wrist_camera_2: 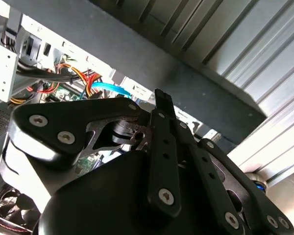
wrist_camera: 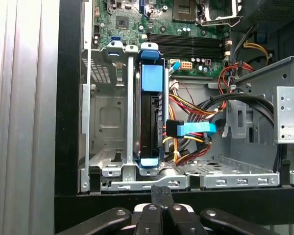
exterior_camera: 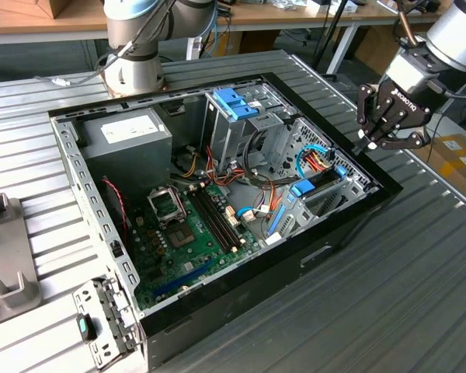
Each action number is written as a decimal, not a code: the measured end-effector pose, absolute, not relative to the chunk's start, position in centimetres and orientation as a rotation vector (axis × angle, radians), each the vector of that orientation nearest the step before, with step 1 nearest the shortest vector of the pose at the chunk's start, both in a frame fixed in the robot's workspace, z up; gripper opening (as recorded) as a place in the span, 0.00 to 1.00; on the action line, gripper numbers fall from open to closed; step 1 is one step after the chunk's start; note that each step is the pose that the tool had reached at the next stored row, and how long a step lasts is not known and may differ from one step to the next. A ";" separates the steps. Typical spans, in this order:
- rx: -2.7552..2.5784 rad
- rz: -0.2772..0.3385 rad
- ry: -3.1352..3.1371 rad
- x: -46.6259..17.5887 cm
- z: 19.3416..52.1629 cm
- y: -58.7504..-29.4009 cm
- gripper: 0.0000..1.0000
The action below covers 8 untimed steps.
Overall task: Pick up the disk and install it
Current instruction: 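Insert the first disk wire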
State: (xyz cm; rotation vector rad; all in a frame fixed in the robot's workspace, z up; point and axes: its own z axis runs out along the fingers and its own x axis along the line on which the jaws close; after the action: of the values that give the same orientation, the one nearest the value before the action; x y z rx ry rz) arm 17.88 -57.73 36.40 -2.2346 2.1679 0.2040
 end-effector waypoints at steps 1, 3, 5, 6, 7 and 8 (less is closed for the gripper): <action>-2.234 0.204 2.168 17.3 36.2 -57.7 0.11; -2.234 0.204 2.168 16.6 36.0 -57.7 0.11; -2.234 0.203 2.168 15.9 35.9 -57.7 0.11; -2.234 0.203 2.168 15.7 35.9 -57.7 0.11; -2.234 0.203 2.168 15.3 35.8 -57.7 0.11; -2.234 0.202 2.168 14.8 35.8 -57.7 0.11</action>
State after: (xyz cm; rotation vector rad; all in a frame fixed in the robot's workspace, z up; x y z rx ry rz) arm 14.83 -57.70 35.75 -2.2337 2.1677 0.2025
